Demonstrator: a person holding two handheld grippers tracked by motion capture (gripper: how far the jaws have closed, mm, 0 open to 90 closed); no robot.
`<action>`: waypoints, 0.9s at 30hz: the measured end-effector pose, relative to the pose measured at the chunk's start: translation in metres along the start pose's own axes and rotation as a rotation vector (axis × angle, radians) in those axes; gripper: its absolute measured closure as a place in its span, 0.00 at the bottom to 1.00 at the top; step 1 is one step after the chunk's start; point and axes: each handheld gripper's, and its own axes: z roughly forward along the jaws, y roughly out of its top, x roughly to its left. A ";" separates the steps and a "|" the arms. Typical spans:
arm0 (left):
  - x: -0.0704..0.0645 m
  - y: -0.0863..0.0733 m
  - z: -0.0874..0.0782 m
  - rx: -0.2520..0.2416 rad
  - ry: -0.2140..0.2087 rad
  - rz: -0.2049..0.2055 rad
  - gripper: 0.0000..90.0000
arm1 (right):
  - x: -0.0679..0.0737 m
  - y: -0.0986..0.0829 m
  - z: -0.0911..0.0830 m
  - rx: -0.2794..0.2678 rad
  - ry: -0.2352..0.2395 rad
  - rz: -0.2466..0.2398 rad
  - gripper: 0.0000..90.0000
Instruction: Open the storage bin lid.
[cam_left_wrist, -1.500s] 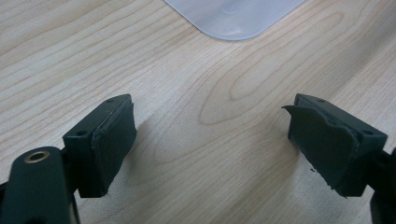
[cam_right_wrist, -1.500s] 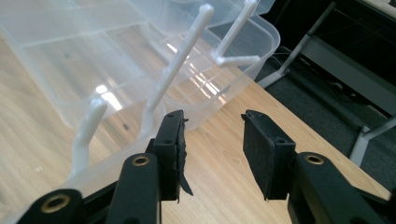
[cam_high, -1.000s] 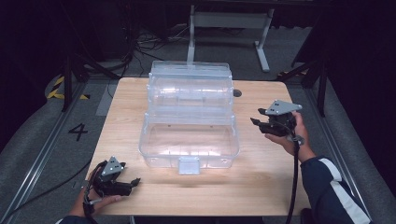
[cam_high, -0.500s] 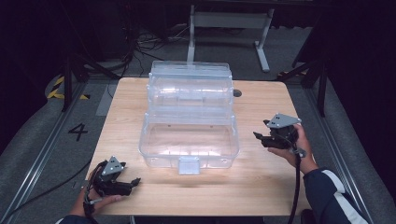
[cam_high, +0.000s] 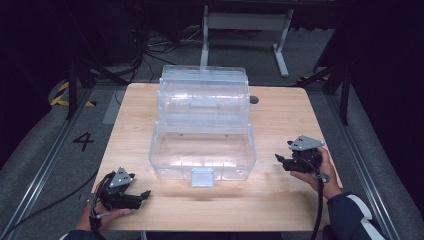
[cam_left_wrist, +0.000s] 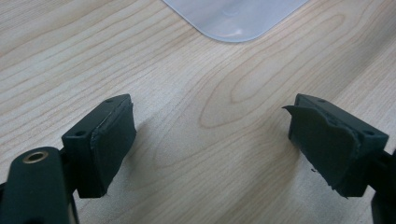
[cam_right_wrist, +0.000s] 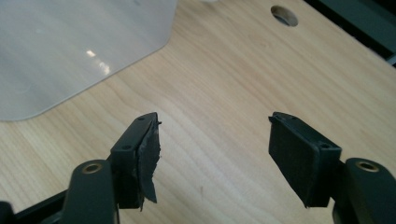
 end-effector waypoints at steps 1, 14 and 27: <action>0.000 0.000 0.000 0.000 0.000 0.000 0.17 | 0.001 -0.002 0.001 0.004 0.004 0.005 0.37; 0.000 0.000 0.000 -0.001 -0.001 -0.005 0.17 | 0.006 -0.050 -0.007 0.016 0.002 0.108 0.29; 0.003 0.005 0.004 0.007 -0.014 0.010 0.16 | 0.007 -0.085 -0.015 0.031 0.036 0.247 0.24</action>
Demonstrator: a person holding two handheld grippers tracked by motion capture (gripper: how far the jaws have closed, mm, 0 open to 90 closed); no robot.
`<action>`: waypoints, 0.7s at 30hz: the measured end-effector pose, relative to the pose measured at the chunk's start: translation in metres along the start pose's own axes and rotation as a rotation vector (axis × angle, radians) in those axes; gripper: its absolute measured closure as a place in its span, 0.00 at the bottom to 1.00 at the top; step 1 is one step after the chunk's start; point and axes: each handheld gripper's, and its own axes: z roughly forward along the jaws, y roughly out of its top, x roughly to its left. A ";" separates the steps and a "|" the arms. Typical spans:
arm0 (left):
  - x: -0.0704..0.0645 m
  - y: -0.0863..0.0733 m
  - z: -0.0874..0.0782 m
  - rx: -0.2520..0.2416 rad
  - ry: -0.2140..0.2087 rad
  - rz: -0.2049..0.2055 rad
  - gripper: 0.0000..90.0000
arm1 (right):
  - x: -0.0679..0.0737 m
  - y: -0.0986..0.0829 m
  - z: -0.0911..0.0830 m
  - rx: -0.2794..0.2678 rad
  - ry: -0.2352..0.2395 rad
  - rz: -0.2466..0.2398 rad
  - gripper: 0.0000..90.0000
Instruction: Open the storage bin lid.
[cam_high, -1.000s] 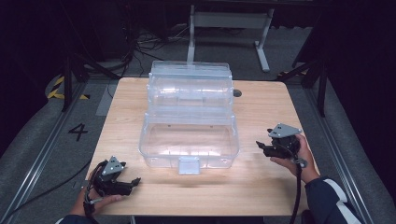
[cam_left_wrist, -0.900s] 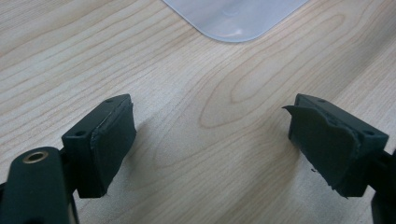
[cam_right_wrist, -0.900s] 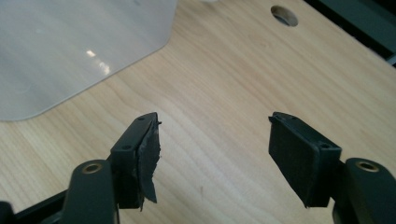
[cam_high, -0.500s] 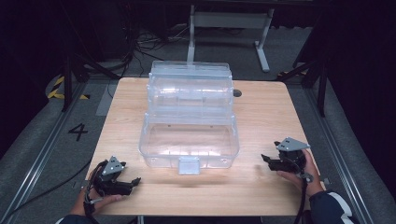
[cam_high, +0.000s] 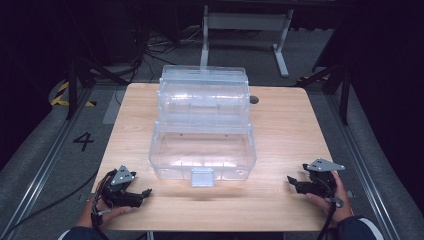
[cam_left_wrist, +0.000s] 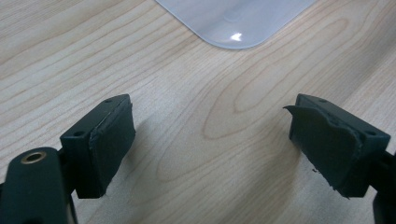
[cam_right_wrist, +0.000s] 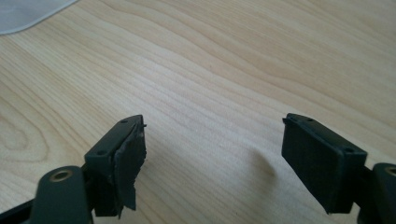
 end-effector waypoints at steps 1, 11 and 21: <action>0.000 0.000 0.000 0.000 -0.001 -0.003 0.16 | -0.001 -0.002 0.000 0.003 0.001 0.009 0.24; 0.001 0.004 0.004 0.001 -0.001 0.001 0.14 | -0.006 -0.010 0.002 -0.011 0.026 0.080 0.21; 0.002 0.005 0.005 0.001 0.005 0.012 0.13 | -0.006 -0.010 0.002 -0.010 0.025 0.084 0.21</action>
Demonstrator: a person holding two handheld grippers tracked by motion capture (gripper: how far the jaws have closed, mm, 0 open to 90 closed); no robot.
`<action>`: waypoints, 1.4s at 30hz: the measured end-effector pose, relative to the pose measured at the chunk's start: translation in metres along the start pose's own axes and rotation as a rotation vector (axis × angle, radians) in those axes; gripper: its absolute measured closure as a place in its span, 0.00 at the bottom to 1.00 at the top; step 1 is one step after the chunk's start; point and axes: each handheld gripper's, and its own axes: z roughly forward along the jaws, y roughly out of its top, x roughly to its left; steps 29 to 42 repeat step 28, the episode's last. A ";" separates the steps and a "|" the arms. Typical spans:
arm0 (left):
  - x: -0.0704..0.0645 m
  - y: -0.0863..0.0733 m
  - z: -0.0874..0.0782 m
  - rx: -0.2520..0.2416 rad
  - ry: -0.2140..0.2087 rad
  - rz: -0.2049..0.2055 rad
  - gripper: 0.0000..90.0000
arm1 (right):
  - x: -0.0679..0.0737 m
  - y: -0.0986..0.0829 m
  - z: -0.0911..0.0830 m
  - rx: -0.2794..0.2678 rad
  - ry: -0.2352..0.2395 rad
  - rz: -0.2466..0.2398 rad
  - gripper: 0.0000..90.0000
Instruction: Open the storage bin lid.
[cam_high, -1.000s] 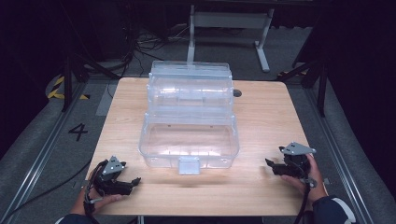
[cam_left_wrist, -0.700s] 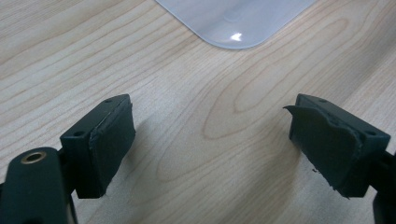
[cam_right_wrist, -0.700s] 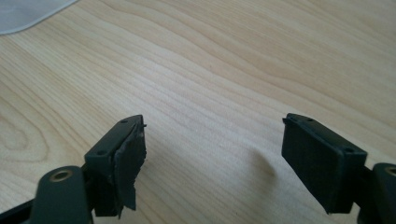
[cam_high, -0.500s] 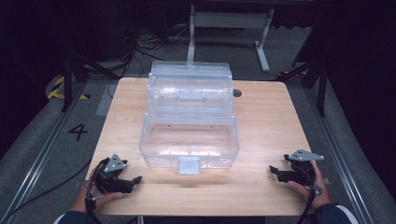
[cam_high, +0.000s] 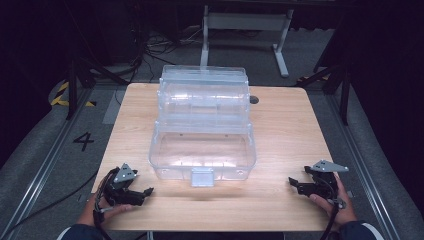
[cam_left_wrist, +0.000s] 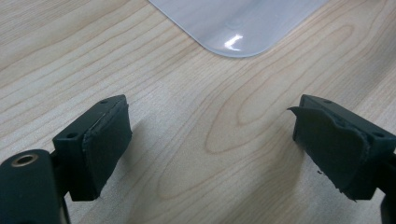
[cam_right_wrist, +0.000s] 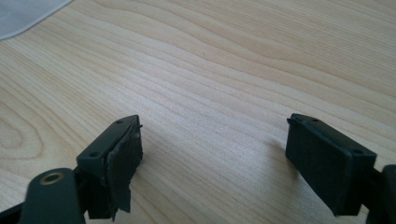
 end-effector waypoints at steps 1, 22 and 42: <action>0.000 0.000 0.000 0.004 -0.005 -0.007 0.13 | 0.000 0.000 0.001 -0.001 0.000 -0.005 0.20; -0.001 0.002 0.002 0.007 0.006 -0.027 0.11 | -0.002 0.002 0.002 0.004 0.007 -0.010 0.17; 0.000 0.003 0.003 0.004 0.020 -0.028 0.11 | -0.002 0.002 0.002 0.005 0.005 -0.009 0.16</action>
